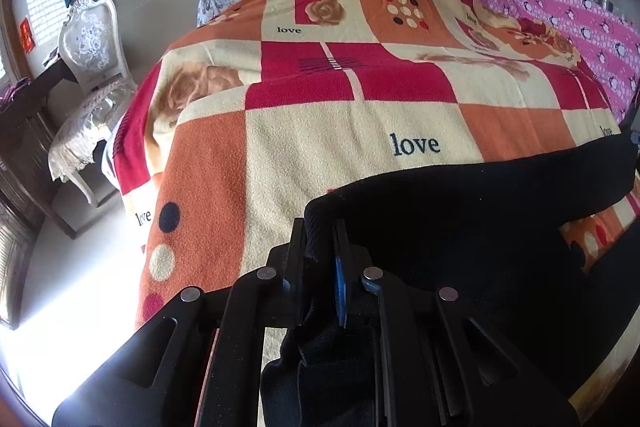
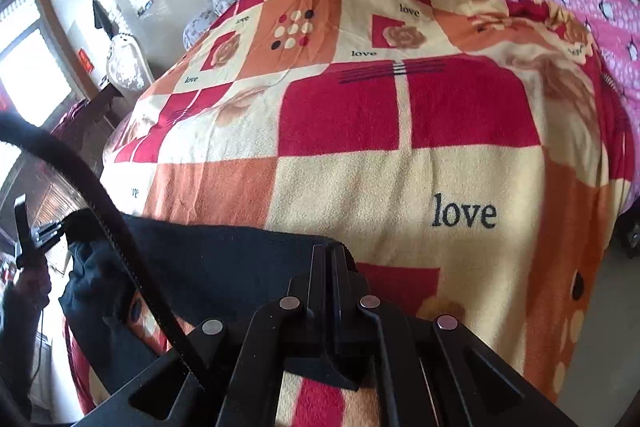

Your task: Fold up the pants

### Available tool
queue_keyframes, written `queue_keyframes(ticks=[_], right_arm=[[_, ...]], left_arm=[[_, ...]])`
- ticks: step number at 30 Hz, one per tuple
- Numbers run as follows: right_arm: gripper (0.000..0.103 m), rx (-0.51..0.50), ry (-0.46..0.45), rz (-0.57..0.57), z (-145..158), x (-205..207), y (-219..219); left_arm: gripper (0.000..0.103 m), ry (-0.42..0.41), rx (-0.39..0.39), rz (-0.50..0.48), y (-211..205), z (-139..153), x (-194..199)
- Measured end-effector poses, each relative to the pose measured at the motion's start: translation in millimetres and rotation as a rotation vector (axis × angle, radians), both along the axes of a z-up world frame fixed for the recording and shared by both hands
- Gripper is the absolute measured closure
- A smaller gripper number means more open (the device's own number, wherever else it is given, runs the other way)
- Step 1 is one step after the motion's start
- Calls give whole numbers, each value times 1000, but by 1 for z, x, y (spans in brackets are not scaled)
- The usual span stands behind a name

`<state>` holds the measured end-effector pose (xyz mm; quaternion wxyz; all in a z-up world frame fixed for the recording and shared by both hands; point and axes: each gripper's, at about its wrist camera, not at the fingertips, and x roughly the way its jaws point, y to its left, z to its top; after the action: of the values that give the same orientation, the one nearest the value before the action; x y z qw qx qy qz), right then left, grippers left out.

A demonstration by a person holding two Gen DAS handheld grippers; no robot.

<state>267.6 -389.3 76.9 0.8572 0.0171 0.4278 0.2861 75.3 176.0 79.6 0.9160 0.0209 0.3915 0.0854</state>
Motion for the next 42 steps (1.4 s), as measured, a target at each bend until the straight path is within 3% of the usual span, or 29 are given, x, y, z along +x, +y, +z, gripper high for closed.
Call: queue_keyframes(ticks=[10,24,32,42], right_arm=[[101,-82,-129,23,14,-91,-25],[102,-68,-141,-18,-2,-154,-56],[102,-82,-172,-23,-3,-193,-61],[102,-148,-122,4,-39,-215,-57]], left_arm=[[93,-23,-2,11,-4,-1,-48],[92,-1,-6,-16,-7,-20,-96],[92,-38,-32,-76,-7,-26,-133],[90,-62,-158,-88,10,-52,-170]])
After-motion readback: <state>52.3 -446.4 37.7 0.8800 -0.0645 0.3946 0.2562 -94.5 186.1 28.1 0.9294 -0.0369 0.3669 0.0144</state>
